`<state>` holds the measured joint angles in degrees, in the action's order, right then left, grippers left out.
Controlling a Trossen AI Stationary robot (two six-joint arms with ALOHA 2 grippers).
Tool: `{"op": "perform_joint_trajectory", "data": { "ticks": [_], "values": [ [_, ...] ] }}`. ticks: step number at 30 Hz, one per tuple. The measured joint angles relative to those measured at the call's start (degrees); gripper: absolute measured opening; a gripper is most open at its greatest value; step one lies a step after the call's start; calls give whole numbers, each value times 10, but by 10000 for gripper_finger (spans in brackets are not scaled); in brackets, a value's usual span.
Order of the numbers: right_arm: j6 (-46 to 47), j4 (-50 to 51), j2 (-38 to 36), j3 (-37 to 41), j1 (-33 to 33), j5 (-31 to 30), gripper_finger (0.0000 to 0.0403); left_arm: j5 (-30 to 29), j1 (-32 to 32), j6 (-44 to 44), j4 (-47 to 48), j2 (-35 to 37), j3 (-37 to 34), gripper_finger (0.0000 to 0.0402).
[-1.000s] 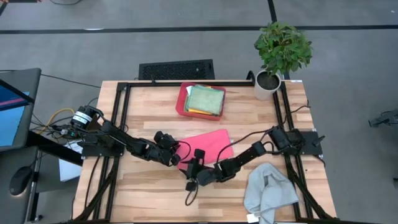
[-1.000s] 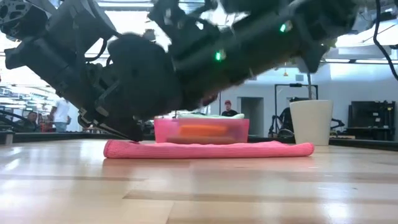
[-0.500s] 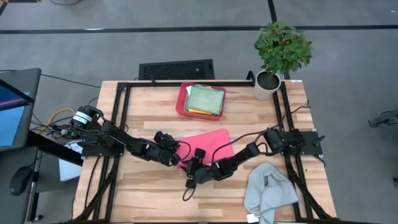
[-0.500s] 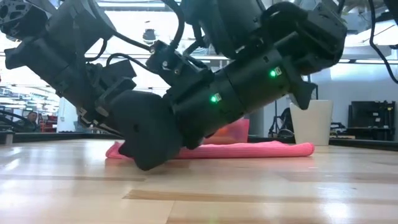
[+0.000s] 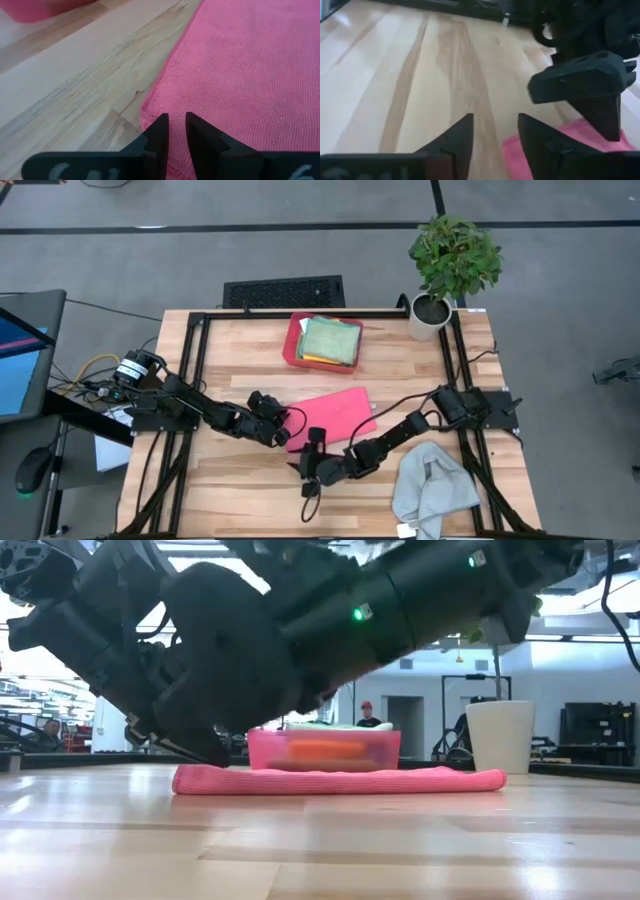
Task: Fold microfiber towels
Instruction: Fold the pink microfiber cloth
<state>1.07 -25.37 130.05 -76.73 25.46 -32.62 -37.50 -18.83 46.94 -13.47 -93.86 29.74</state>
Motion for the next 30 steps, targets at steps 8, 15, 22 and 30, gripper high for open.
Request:
{"op": "perform_joint_trajectory", "data": {
  "ticks": [8, 15, 22, 30],
  "values": [
    [22, 8, 6, 0, -35, 42, 252, 32, 0, -5, 5, 0, 0, 57],
    [19, 5, 9, 0, -29, 56, 242, 32, 0, -6, 5, 0, 0, 57],
    [23, -2, 31, -2, -34, 38, 240, 32, 0, -3, 5, 0, 0, 57],
    [35, 22, 36, -3, -37, 48, 240, 33, 0, -3, 7, 0, 0, 57]
  ]
}}
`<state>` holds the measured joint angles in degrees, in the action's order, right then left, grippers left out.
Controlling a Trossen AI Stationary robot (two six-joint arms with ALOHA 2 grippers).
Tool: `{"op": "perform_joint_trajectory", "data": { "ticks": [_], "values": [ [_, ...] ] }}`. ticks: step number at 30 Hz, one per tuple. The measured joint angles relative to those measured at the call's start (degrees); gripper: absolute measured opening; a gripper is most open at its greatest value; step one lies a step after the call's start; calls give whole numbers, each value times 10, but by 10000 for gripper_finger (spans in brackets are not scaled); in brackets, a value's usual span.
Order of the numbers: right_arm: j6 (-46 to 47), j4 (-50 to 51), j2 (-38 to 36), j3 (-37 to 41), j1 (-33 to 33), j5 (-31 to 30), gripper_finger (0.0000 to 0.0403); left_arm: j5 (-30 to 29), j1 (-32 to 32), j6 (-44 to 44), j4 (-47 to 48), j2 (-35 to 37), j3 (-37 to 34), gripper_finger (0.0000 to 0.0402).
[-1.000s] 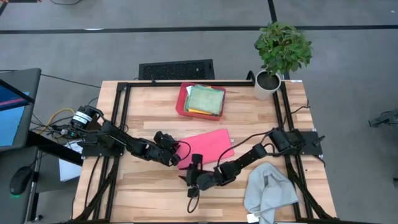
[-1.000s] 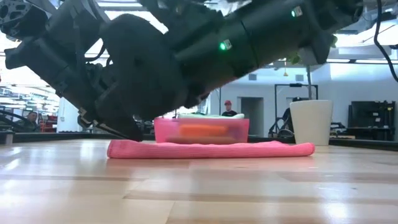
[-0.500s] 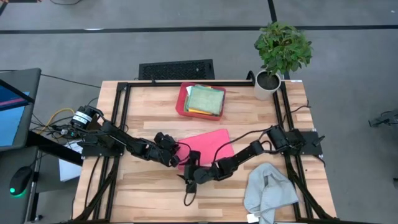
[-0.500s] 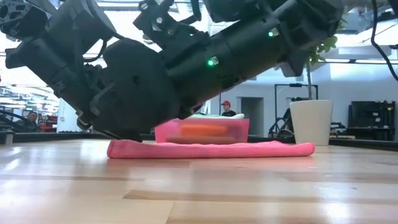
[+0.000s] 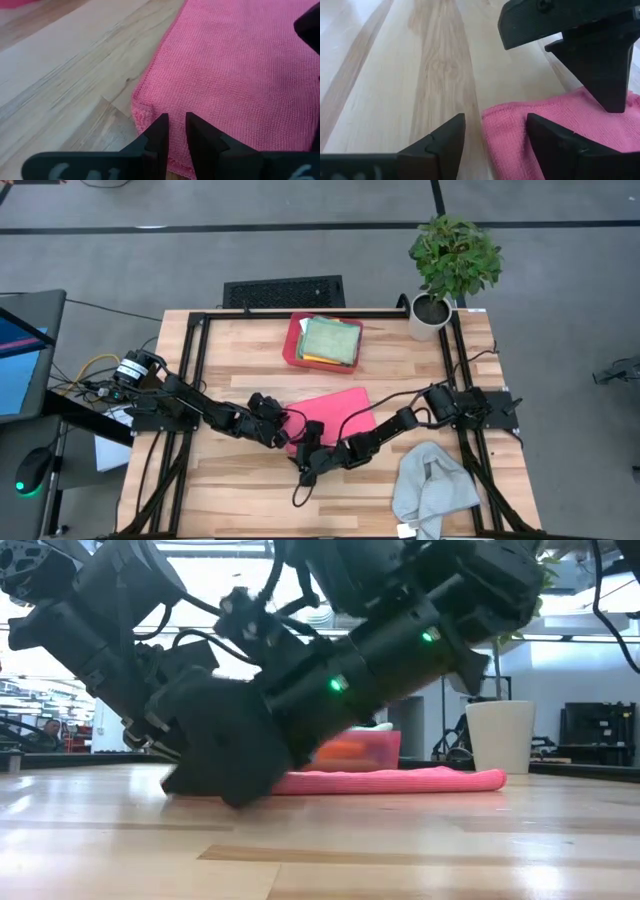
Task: Fold microfiber towels
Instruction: Fold the pink microfiber cloth
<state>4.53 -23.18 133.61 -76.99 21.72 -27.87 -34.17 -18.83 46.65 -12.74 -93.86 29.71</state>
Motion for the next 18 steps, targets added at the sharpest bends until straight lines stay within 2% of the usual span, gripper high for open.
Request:
{"op": "perform_joint_trajectory", "data": {
  "ticks": [5, 8, 11, 16, 18],
  "values": [
    [14, -7, 17, -3, 3, -26, 233, -1, 0, 0, 0, 0, 0, 57],
    [63, -2, 27, -4, 3, -35, 208, 2, 0, 1, -1, 0, 0, 57],
    [77, 3, 28, -5, 4, -31, 162, 8, 0, 2, -2, 0, 0, 57],
    [78, 15, 17, -2, 16, -56, 45, 9, 0, 19, -8, 0, 0, 57],
    [87, 30, 8, 1, 22, -59, 17, 12, 0, 20, -20, 0, 0, 57]
  ]
}}
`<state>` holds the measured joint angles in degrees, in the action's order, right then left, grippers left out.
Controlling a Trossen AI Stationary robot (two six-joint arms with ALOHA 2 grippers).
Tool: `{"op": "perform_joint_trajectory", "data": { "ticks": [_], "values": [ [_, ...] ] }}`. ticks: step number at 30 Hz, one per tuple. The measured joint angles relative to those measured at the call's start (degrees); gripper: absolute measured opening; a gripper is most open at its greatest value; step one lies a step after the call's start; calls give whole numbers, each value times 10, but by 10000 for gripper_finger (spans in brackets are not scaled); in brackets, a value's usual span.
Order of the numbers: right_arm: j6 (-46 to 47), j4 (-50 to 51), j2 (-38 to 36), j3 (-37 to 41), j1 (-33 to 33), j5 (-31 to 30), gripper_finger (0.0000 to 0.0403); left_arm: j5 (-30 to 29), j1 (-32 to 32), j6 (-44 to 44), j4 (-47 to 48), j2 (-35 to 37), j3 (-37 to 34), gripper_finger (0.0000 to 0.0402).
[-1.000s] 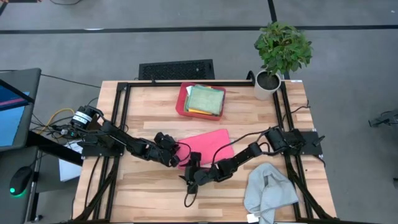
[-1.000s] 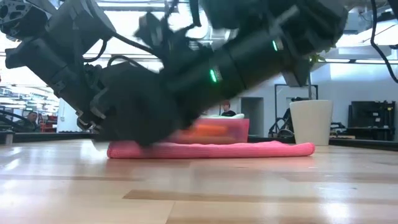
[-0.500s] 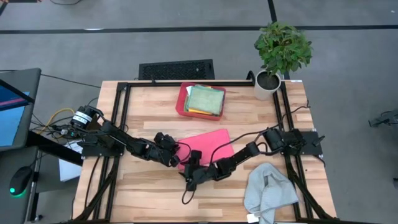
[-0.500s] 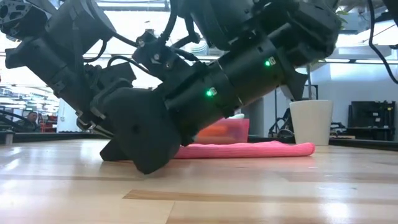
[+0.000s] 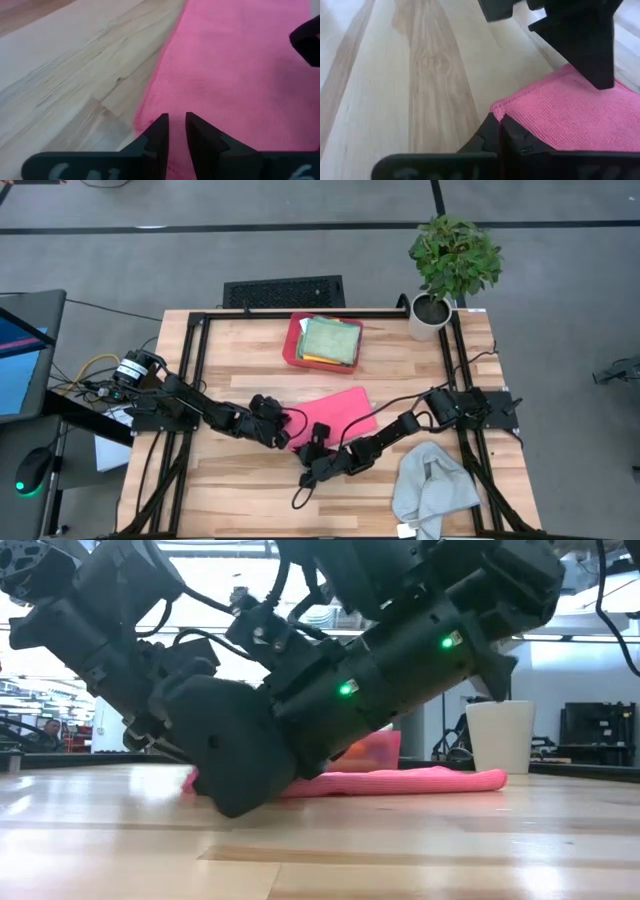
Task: Fold microfiber towels
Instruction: Fold the pink microfiber cloth
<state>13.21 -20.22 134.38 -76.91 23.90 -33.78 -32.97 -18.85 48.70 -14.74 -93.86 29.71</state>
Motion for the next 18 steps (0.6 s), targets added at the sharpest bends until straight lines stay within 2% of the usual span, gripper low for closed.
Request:
{"op": "perform_joint_trajectory", "data": {
  "ticks": [6, 12, 16, 18],
  "values": [
    [39, 42, -20, 1, 31, 5, 16, 34, 0, -28, -23, 12, 9, 57],
    [98, 103, -47, 1, 86, 8, 17, 69, -7, -90, -33, 21, 53, 57],
    [124, 120, -64, 0, 126, -22, 16, 89, -11, -173, -89, 17, 79, 57],
    [131, 138, -80, 1, 145, -57, 13, 108, -10, -215, -127, 8, 86, 57]
  ]
}}
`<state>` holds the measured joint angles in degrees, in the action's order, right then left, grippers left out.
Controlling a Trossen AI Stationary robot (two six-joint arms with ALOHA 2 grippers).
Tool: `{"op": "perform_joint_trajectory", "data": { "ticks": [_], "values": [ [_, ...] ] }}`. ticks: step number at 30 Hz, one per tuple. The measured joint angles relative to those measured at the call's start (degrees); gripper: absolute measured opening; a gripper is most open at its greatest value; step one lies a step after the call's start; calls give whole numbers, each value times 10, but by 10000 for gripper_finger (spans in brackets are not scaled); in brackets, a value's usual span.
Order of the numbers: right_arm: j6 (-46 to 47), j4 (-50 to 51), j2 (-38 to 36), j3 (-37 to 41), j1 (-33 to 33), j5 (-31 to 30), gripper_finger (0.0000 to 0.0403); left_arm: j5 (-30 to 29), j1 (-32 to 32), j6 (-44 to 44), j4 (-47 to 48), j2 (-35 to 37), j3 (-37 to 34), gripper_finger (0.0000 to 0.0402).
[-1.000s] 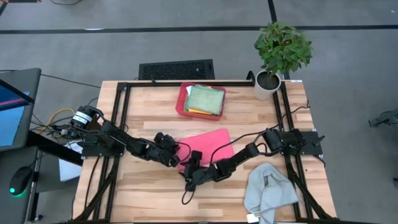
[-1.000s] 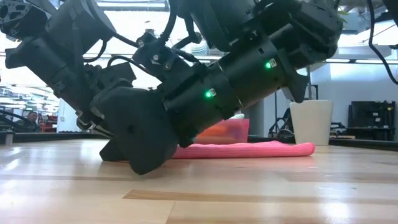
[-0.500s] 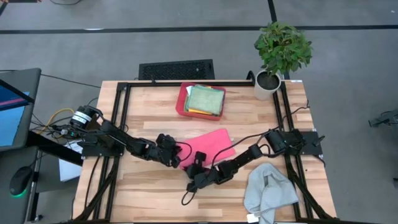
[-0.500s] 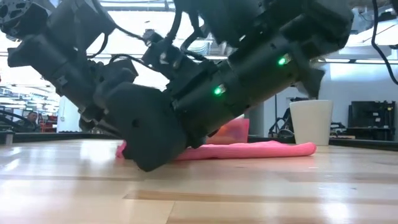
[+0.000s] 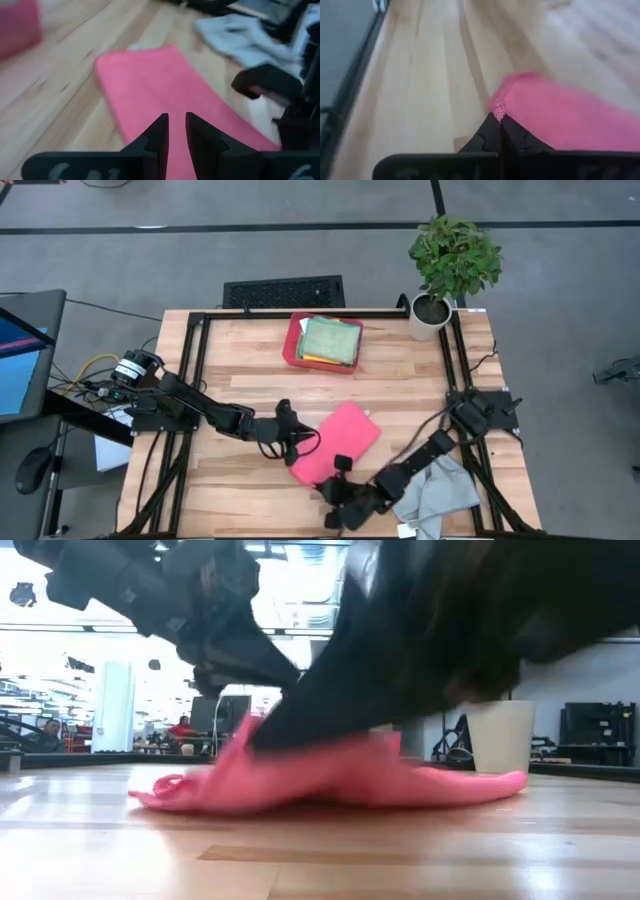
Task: Fold microfiber towels
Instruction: Fold the pink microfiber cloth
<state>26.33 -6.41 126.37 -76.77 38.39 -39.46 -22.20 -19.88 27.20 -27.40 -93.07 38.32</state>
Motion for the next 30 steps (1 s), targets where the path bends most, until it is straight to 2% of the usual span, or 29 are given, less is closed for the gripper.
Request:
{"op": "perform_joint_trajectory", "data": {
  "ticks": [6, 9, 14, 18, 23, 30],
  "values": [
    [39, 80, -60, -1, 42, -114, 22, 25, 1, -61, -79, -77, 34, 57],
    [80, 138, -82, -2, 54, -145, 18, 54, 5, -79, -106, -138, 71, 57],
    [228, 276, -90, -2, 55, -159, 19, 81, 10, -100, -106, -230, 147, 57],
    [357, 404, -91, -2, 58, -184, 22, 110, 19, -103, -74, -265, 185, 57],
    [467, 547, -103, -2, 66, -196, 16, 114, 33, -71, -16, -258, 195, 57],
    [568, 682, -113, -2, 64, -199, 19, 112, 47, -75, 72, -172, 196, 57]
  ]
}}
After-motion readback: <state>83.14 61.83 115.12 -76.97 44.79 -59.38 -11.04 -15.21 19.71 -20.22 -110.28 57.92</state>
